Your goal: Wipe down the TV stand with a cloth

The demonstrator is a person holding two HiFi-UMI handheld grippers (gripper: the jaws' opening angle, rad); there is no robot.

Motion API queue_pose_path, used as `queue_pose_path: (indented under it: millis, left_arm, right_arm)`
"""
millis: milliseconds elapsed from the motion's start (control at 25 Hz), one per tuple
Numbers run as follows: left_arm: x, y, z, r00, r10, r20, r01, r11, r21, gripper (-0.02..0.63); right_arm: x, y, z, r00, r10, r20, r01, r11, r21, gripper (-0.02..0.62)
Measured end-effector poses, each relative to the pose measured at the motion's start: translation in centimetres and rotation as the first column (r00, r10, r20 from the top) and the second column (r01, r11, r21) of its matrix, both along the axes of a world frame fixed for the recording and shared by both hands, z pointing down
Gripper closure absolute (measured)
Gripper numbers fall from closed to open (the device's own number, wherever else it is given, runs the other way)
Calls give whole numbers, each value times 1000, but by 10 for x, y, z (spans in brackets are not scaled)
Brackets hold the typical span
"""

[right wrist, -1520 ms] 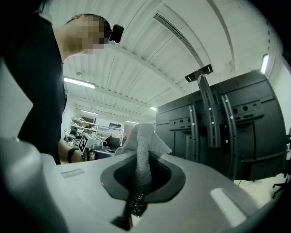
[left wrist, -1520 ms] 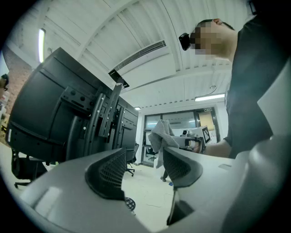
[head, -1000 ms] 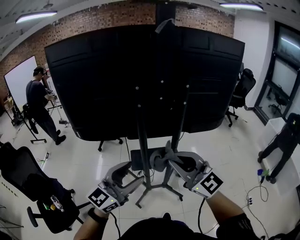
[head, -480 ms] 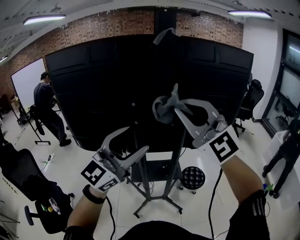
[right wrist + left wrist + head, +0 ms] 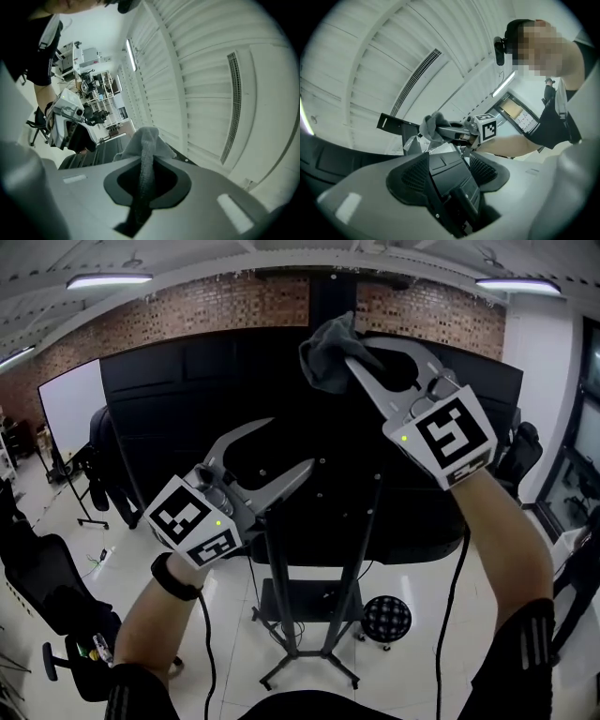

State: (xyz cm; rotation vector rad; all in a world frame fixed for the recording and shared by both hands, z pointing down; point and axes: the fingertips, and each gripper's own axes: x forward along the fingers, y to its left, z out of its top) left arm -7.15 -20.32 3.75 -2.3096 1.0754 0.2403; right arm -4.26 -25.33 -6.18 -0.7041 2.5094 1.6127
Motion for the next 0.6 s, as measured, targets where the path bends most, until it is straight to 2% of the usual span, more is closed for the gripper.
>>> queue_pose_path:
  millis: [160,320,600]
  left_arm:
    - [3,-18,-33,1000,-14,-17,14,1000,8,311]
    - [2,-37,-56,999,-32,-31,32,999,-1,307]
    - [-5,-56,-71,997,-57,-48,58,998,6,298]
  right_arm:
    - [-10,-25,-40,1000,23,4,-23,999,43,580]
    - [-21,-50,-65,996,87,-2,-87,994,66,580]
    - [-42,-84,-89,982,189,-22,-186,977,106,580]
